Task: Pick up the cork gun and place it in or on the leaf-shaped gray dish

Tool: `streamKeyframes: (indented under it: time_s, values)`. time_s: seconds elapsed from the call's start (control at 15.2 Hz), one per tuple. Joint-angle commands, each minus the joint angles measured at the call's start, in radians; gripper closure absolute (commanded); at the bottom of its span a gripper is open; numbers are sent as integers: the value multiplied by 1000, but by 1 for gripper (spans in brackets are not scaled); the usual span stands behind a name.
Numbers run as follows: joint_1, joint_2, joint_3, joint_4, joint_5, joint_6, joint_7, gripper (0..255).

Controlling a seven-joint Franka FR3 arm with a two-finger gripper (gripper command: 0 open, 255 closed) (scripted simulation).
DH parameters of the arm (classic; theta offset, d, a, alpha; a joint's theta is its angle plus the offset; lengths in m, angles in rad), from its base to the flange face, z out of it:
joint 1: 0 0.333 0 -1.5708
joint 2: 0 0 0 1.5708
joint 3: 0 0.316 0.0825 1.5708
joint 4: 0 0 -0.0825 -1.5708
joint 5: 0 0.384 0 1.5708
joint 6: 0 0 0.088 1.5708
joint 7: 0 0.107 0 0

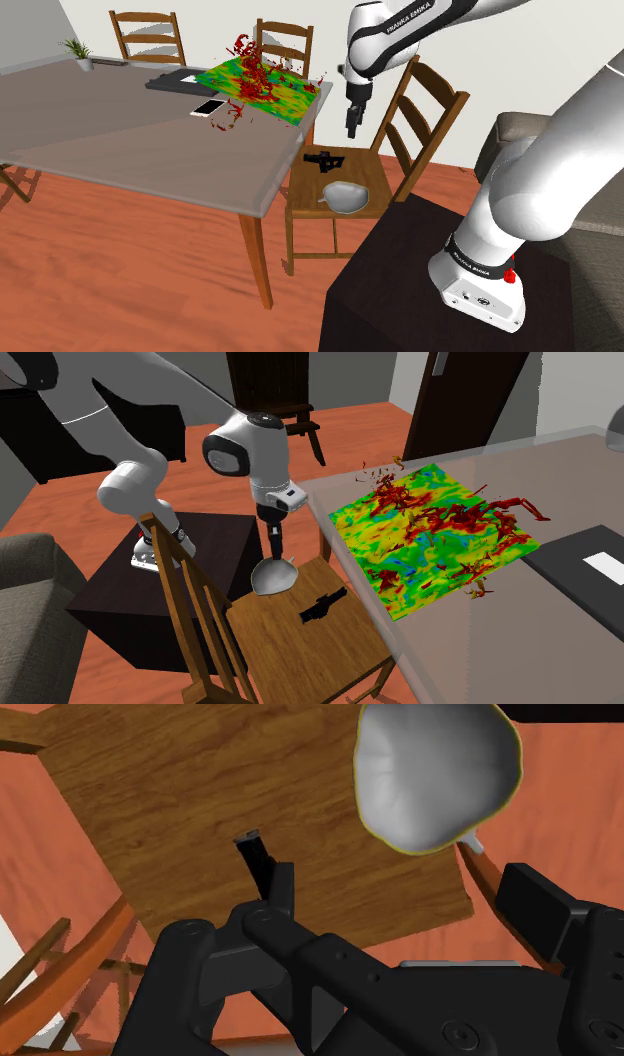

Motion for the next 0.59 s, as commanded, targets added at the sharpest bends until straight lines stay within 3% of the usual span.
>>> streamKeyframes:
  time_s: [0.0, 0.53]
  values:
    - [6, 87, -23, 28, 21, 57, -65, 0]
    - [-11, 435, -32, 195, 173, 211, -322, 0]
